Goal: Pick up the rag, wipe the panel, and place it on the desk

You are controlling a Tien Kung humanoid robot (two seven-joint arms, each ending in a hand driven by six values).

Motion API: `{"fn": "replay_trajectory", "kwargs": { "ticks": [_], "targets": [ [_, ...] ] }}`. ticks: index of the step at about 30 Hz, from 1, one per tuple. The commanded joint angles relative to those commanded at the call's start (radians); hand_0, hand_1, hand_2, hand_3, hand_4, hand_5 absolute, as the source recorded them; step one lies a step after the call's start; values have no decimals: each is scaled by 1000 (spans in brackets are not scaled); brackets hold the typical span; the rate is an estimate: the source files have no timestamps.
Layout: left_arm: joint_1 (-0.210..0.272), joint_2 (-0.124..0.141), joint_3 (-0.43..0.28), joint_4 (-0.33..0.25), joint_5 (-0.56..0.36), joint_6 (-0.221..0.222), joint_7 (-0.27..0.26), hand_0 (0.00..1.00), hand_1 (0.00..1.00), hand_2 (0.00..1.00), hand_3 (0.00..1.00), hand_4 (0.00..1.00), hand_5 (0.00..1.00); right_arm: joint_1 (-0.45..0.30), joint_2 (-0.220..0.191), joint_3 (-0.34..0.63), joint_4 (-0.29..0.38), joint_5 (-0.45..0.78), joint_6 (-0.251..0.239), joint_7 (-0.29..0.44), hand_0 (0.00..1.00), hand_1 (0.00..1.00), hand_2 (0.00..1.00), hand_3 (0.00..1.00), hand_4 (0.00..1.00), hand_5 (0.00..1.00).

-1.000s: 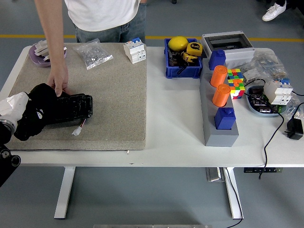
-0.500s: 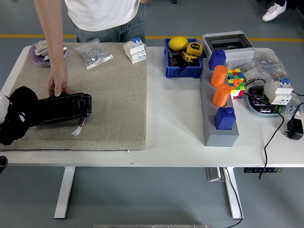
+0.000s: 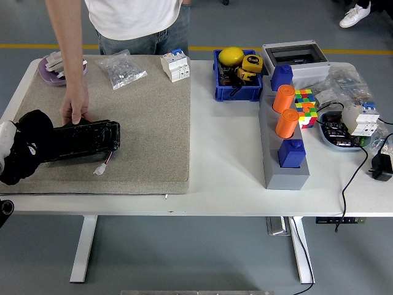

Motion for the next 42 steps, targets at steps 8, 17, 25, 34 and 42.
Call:
{"fn": "replay_trajectory", "kwargs": {
  "ticks": [8, 17, 25, 34, 42],
  "targets": [
    [-41, -20, 61, -26, -13, -2, 9, 193, 176, 544, 561, 554, 108, 2, 1, 3, 0, -1, 1, 0, 678, 651, 700, 655, 998, 480],
    [-72, -46, 117, -45, -26, 2, 18, 193, 176, 543, 561, 554, 110, 2, 0, 5, 0, -3, 3, -1, 679, 651, 701, 656, 998, 483],
    [-104, -74, 166, -56, -36, 2, 29, 193, 175, 543, 561, 554, 111, 2, 1, 8, 1, -5, 5, -2, 680, 649, 700, 656, 998, 485],
    [-153, -116, 238, -59, -50, 2, 38, 190, 174, 543, 560, 554, 112, 5, 2, 1, -1, 1, 6, -1, 681, 648, 700, 655, 998, 486],
    [-175, -132, 273, -59, -55, 3, 46, 192, 174, 543, 560, 554, 112, 4, 2, 3, 0, 2, 9, 0, 680, 648, 700, 656, 998, 486]
  ]
}}
